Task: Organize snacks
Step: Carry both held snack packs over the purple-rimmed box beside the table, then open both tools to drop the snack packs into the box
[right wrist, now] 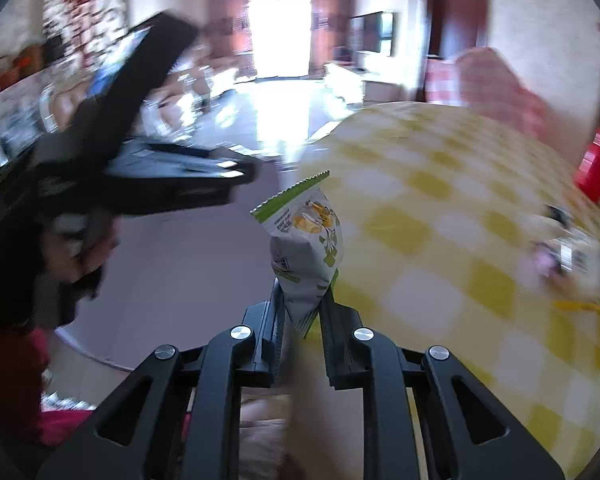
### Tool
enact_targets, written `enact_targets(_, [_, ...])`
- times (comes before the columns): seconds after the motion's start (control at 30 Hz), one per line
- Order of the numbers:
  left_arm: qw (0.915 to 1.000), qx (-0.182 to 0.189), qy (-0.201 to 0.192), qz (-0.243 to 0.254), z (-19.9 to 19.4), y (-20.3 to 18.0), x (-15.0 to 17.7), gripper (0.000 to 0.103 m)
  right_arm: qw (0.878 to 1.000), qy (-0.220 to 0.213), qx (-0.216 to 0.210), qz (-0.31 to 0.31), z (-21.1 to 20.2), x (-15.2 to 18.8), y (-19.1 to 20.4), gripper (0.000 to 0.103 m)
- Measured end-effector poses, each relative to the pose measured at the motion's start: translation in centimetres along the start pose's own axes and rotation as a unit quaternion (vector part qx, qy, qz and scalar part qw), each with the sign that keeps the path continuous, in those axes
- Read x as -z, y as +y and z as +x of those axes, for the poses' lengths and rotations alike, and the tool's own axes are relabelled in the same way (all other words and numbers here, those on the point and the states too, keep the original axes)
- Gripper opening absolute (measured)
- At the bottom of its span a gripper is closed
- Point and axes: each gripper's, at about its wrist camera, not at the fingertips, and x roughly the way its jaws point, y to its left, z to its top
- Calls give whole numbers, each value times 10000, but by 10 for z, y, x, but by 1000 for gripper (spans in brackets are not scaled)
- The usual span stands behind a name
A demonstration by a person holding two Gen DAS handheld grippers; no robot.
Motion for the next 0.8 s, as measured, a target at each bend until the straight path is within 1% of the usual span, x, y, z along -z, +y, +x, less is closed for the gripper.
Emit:
enact_targets(0.1, [9989, -388, 234, 74, 7, 19, 2, 40, 9979, 168, -496, -384, 13, -3, 31, 18])
enact_targets(0.13, [9981, -518, 317, 120, 10, 23, 2, 44, 9962, 231, -661, -519, 17, -3, 40, 18])
enact_targets(0.17, [9968, -712, 358, 79, 12, 28, 2, 51, 9950, 262, -694, -662, 19, -2, 48, 23])
enact_targets(0.2, [9956, -877, 316, -58, 10, 35, 2, 72, 9945, 264, -668, -760, 19, -2, 54, 38])
enact_targets(0.23, [9946, -990, 242, -194, 7, 40, 1, 87, 9947, 182, -605, -812, 15, -1, 54, 48])
enact_targets(0.27, [9941, -1032, 175, -286, 4, 42, -1, 88, 9954, 80, -518, -796, 11, -1, 51, 63])
enact_targets(0.3, [9937, -1041, 111, -396, 0, 44, -3, 89, 9971, -98, -314, -680, 2, -1, 42, 67])
enact_targets(0.33, [9938, -976, 19, -526, -6, 43, -5, 93, 9982, -188, -179, -536, -3, -2, 29, 67])
enact_targets(0.37, [9944, -845, -130, -617, -12, 40, -7, 95, 9989, -241, -90, -395, -8, -1, 19, 67])
enact_targets(0.4, [9947, -730, -264, -678, -17, 36, -8, 97, 9993, -344, 115, -113, -17, 0, -1, 68])
enact_targets(0.47, [9953, -335, -581, -705, -31, 14, -11, 99, 9968, -493, 508, 375, -31, 5, -35, 71])
enact_targets(0.5, [9954, -198, -660, -661, -36, 6, -12, 100, 9941, -542, 693, 636, -38, 8, -54, 73])
enact_targets(0.53, [9953, 64, -773, -579, -41, -11, -13, 101, 9878, -590, 991, 1047, -49, 15, -82, 74])
enact_targets(0.57, [9948, 295, -830, -518, -45, -25, -14, 101, 9801, -612, 1300, 1372, -58, 22, -104, 76])
enact_targets(0.6, [9932, 658, -852, -434, -44, -47, -16, 101, 9697, -608, 1659, 1684, -68, 31, -127, 77])
enact_targets(0.63, [9919, 880, -828, -381, -42, -61, -18, 101, 9603, -603, 1934, 1920, -76, 39, -143, 77])
enact_targets(0.67, [9898, 1180, -749, -293, -40, -81, -18, 101, 9448, -601, 2343, 2212, -86, 47, -166, 77])
enact_targets(0.7, [9871, 1458, -630, -183, -36, -100, -20, 101, 9361, -608, 2549, 2347, -92, 53, -179, 77])
enact_targets(0.73, [9825, 1803, -477, -17, -32, -127, -23, 101, 9210, -643, 2861, 2564, -103, 62, -201, 77])
enact_targets(0.8, [9757, 2159, -352, 150, -26, -163, -28, 101, 8982, -639, 3218, 2925, -116, 75, -234, 77])
